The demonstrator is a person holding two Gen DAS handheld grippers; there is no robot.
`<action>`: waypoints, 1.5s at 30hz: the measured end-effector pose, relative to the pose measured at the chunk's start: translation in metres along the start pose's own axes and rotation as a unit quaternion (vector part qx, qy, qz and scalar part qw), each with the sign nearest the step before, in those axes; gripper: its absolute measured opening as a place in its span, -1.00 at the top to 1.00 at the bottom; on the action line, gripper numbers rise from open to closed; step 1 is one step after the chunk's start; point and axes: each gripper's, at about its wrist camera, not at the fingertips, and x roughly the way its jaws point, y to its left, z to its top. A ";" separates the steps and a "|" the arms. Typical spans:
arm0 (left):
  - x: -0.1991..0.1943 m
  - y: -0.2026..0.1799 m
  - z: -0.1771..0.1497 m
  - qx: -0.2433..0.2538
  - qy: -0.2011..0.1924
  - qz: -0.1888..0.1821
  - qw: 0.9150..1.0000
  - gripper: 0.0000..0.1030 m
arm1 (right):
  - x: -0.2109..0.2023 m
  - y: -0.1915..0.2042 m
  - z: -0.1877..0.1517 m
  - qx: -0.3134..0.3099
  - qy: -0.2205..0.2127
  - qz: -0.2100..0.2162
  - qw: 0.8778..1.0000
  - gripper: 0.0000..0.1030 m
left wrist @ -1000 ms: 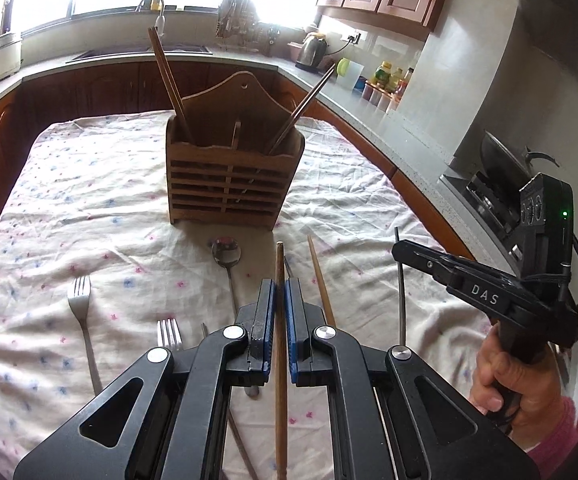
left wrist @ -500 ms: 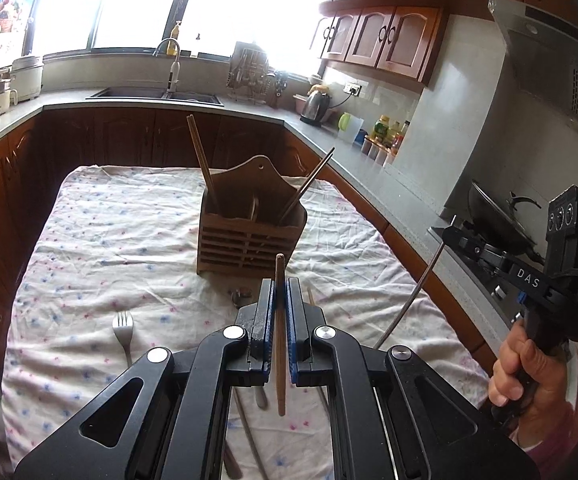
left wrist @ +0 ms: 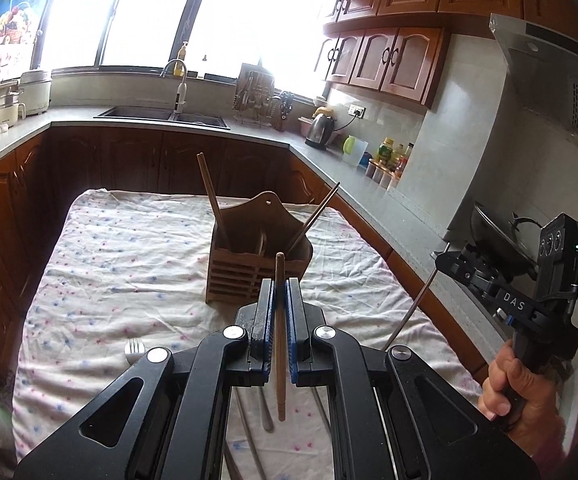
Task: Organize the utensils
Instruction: 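Lift the chopstick upright with the left tool while the right tool carries its chopstick, then lower both chopsticks into the wooden holder and open both tools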
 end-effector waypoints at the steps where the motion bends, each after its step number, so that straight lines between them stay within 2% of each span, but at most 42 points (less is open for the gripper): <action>1: 0.000 0.000 0.002 0.000 -0.002 0.001 1.000 0.91 | 0.001 -0.001 0.000 0.002 -0.001 0.001 1.000 0.92; 13: 0.002 0.012 0.038 -0.008 -0.045 0.015 0.999 0.91 | 0.015 -0.003 0.020 0.013 -0.025 0.004 1.000 0.92; 25: 0.018 0.026 0.107 -0.007 -0.111 0.034 0.993 0.91 | 0.053 -0.006 0.076 0.024 -0.080 0.001 0.997 0.92; 31: 0.046 0.038 0.132 -0.016 -0.130 0.046 0.990 0.91 | 0.077 -0.010 0.101 0.027 -0.107 -0.005 0.994 0.92; 38: 0.086 0.059 0.130 -0.047 -0.135 0.059 0.988 0.91 | 0.102 -0.014 0.105 0.019 -0.128 -0.026 0.991 0.92; 45: 0.123 0.077 0.105 -0.077 -0.123 0.070 0.987 0.91 | 0.131 -0.022 0.082 0.025 -0.113 -0.039 0.993 0.92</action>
